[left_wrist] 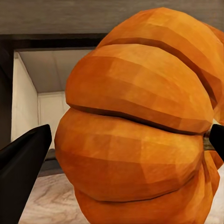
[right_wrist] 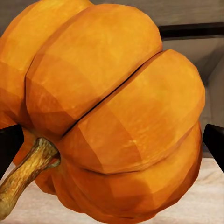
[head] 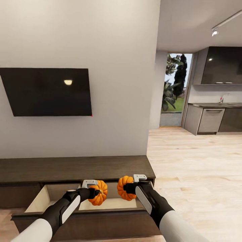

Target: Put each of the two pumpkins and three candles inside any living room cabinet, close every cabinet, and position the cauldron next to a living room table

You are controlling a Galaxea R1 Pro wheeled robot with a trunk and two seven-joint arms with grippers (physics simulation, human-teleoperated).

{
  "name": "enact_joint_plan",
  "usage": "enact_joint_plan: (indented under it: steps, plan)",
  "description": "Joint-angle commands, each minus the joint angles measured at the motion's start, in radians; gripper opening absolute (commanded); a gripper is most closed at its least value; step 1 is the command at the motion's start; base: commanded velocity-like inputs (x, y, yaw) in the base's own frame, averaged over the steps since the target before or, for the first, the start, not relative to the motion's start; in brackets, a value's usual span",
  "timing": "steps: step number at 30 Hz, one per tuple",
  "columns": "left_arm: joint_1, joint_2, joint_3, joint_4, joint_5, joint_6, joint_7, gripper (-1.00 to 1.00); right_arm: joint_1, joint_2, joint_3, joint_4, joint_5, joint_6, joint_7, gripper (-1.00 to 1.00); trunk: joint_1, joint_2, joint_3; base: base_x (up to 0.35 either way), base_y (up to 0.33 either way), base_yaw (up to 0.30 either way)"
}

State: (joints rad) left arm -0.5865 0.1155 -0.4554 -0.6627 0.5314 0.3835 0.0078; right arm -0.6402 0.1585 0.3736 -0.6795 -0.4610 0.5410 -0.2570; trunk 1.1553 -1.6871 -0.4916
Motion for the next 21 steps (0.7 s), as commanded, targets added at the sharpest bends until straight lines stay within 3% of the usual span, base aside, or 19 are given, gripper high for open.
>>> enact_joint_plan:
  steps: [1, 9, 16, 21]
  plan:
    - [-0.001, 0.001, -0.003, -0.002, 0.004, 0.003, -0.001, -1.0, -0.001, -0.001, 0.004, -0.002, -0.01, 0.002, -0.009, -1.0, 0.004, -0.008, -0.004, 0.0, 0.0, 0.0]
    - [-0.001, 0.001, -0.003, -0.002, 0.004, 0.003, -0.002, -1.0, -0.001, -0.001, 0.004, -0.002, -0.01, 0.002, -0.009, -1.0, 0.035, -0.064, -0.029, 0.0, 0.0, 0.0]
    - [-0.001, 0.001, -0.003, -0.002, 0.007, 0.002, -0.002, -1.0, -0.003, -0.002, 0.004, 0.0, -0.01, 0.009, -0.008, -1.0, 0.035, -0.064, -0.029, 0.0, 0.0, 0.0]
    - [-0.001, 0.001, -0.003, -0.002, 0.005, 0.002, -0.001, -1.0, -0.01, -0.004, 0.0, 0.005, -0.01, 0.08, -0.009, -1.0, 0.035, -0.064, -0.029, 0.106, 0.0, 0.0]
